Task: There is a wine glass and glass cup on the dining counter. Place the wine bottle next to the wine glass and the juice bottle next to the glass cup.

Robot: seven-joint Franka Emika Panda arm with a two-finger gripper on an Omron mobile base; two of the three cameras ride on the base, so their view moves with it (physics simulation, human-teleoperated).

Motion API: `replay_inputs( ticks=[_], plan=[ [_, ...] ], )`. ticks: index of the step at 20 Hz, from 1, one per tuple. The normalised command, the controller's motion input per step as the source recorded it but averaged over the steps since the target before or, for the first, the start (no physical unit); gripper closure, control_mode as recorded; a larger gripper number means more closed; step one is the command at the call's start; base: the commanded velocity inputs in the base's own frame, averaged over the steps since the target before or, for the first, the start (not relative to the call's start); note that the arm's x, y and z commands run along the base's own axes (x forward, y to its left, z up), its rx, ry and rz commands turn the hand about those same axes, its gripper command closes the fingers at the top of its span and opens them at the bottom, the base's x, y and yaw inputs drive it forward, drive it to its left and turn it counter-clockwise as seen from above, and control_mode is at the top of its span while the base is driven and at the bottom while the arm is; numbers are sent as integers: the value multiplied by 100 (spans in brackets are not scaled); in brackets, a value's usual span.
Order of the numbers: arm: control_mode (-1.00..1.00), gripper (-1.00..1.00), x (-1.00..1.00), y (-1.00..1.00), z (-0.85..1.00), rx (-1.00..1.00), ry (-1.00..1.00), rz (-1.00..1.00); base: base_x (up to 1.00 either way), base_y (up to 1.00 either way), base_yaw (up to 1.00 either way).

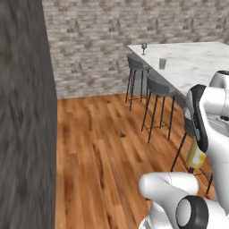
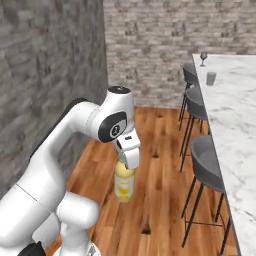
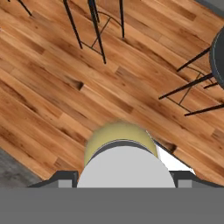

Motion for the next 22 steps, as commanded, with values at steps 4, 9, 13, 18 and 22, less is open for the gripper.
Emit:
replay_inputs(
  ticks=[4, 9, 13, 18, 22],
  plan=[
    [100, 100, 0, 0, 0, 0, 0, 0, 94, 28, 0],
    [100, 100, 0, 0, 0, 0, 0, 0, 94, 27, 0],
    [100, 100, 0, 0, 0, 0, 0, 0, 94, 27, 0],
    [100, 100, 0, 0, 0, 0, 0, 0, 94, 25, 0],
    [100, 100, 0, 0, 0, 0, 0, 0, 94, 24, 0]
  ],
)
